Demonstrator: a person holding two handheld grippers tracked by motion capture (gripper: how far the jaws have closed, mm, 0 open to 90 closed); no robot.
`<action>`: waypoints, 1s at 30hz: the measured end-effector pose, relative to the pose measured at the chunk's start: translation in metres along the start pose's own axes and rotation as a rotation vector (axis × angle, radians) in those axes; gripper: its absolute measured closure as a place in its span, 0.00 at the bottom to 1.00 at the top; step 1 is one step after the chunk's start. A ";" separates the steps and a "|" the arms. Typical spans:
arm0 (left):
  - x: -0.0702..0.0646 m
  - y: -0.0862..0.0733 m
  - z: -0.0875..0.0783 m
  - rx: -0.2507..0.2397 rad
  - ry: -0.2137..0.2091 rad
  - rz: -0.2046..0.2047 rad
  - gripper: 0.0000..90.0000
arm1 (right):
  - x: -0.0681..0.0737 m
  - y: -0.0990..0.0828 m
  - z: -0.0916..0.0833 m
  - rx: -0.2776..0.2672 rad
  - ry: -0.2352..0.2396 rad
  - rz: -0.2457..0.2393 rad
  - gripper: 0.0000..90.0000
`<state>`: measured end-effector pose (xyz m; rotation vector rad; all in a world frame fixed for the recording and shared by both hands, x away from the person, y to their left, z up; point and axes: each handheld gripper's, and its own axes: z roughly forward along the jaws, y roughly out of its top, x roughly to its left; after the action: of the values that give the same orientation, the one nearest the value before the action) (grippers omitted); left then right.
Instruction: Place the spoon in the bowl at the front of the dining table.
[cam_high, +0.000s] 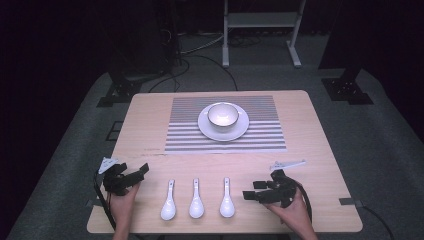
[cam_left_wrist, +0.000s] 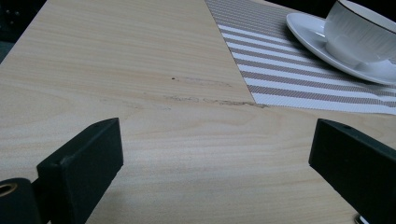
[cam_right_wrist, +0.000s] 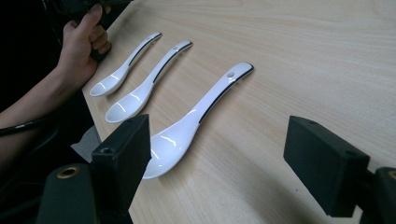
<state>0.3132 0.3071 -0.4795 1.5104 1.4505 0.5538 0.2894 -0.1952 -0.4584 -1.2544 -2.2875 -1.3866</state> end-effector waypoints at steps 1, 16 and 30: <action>0.000 0.000 0.000 0.000 0.000 -0.001 0.02 | 0.001 0.001 0.001 0.002 0.000 0.002 0.24; 0.001 0.000 0.000 -0.005 -0.008 -0.009 0.02 | 0.008 0.015 0.018 0.029 0.029 -0.021 0.25; 0.001 0.000 0.000 -0.006 -0.007 -0.010 0.02 | 0.007 0.028 0.039 0.066 0.045 -0.005 0.28</action>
<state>0.3133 0.3076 -0.4798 1.4984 1.4486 0.5461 0.3155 -0.1543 -0.4581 -1.1857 -2.2883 -1.3161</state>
